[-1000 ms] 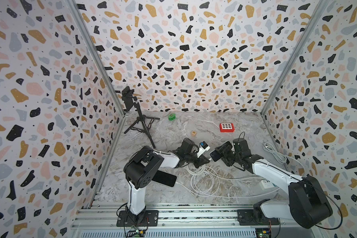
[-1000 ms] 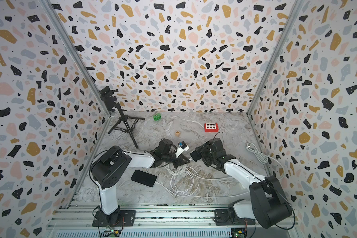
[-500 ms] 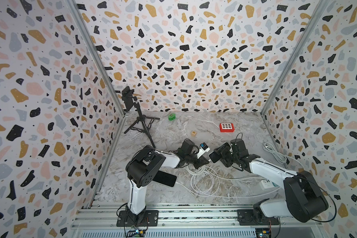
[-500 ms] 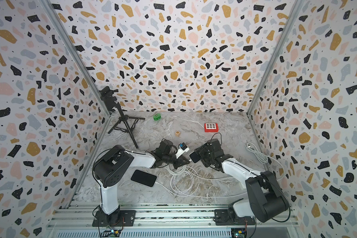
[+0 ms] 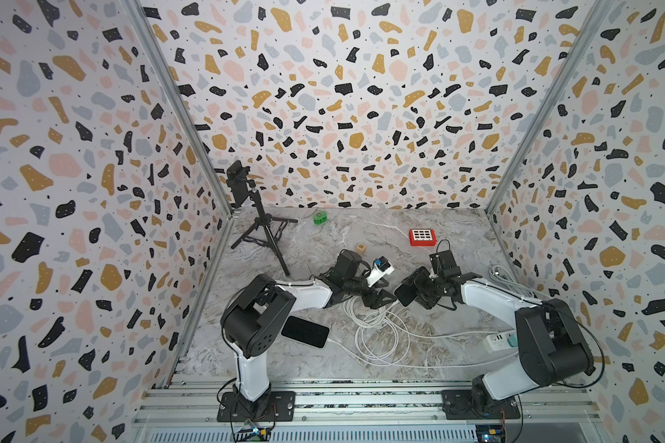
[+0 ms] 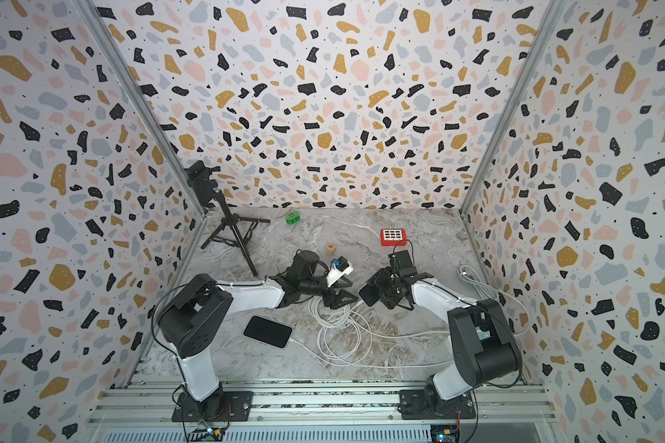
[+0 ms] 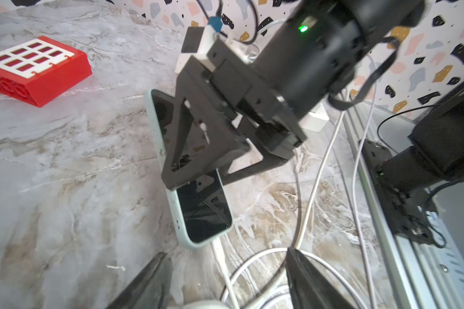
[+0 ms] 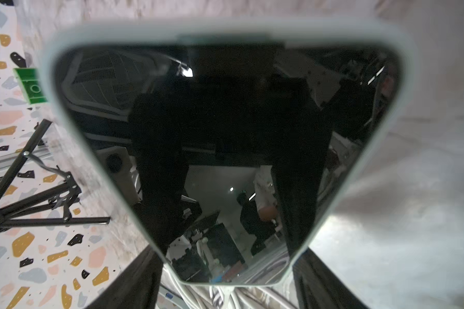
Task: Plug the charging cable into the phone
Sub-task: Insert the charging cable into the phone, then place the phone at the center of the board, then reset both arms
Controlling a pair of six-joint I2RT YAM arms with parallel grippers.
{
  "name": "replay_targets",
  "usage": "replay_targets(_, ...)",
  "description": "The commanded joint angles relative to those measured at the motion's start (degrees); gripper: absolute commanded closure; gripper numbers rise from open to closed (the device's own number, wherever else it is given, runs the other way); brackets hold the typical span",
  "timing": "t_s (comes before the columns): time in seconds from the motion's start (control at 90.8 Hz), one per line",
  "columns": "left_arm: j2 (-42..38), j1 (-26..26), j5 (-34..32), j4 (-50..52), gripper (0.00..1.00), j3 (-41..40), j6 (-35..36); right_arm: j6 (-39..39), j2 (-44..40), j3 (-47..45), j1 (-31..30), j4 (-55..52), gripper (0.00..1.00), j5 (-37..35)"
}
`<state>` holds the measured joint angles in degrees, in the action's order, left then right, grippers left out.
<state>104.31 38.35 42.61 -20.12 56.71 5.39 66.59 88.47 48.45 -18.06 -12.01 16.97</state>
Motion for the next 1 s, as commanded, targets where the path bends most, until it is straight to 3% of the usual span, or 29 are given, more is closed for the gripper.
replay_targets(0.0, -4.7, -3.1, 3.7, 4.3, 0.26, -0.6, 1.0, -5.9, 2.1, 5.4, 0.7, -7.5, 0.53, -4.8)
replay_targets(0.22, -12.2, -11.6, -0.3, 15.7, 0.22, -1.5, 4.8, -6.3, 9.2, 8.7, 0.9, -8.7, 0.50, -7.1)
replay_targets(0.33, -16.1, -17.8, -4.3, 17.2, 0.21, -4.3, 6.7, -5.9, 11.2, 10.2, 0.9, -8.5, 0.42, -8.2)
replay_targets(0.429, -19.7, -23.2, -9.0, 18.5, 0.19, -7.0, 8.6, -7.0, 10.9, 11.9, 0.9, -9.3, 0.28, -9.0)
replay_targets(0.462, -20.9, -25.2, -9.4, 18.9, 0.19, -7.8, 8.5, -8.3, 9.7, 12.2, 1.0, -9.6, 0.08, -9.9)
replay_targets(0.507, -22.5, -27.3, -11.0, 18.8, 0.19, -9.5, 8.3, -10.2, 7.4, 12.8, 1.1, -10.3, 0.01, -12.0)
replay_targets(0.606, -26.1, -30.9, -17.9, 18.1, 0.17, -13.7, 8.7, -19.2, 0.5, 13.7, 1.2, -11.7, 0.00, -18.6)
replay_targets(0.661, -27.1, -32.2, -22.0, 20.0, 0.01, -14.5, 9.6, -27.1, -3.6, 13.3, 1.2, -11.5, 0.00, -22.5)
replay_targets(0.782, -29.6, -34.7, -26.1, 17.4, 0.00, -18.8, 8.6, -49.6, -12.4, 6.4, 1.3, -6.6, 0.00, -29.7)
replay_targets(0.859, -30.7, -36.1, -27.6, 10.1, 0.00, -24.0, 6.7, -60.4, -17.3, -3.4, 1.8, 1.3, 0.00, -34.7)
replay_targets(0.903, -30.6, -36.3, -30.1, 3.0, 0.00, -27.6, 5.7, -66.4, -19.9, -10.1, 2.5, 11.6, 0.00, -34.4)
replay_targets(0.991, -31.3, -36.4, -32.9, -6.1, 0.00, -31.7, 3.5, -72.1, -22.6, -20.3, 4.2, 26.7, 0.00, -35.1)
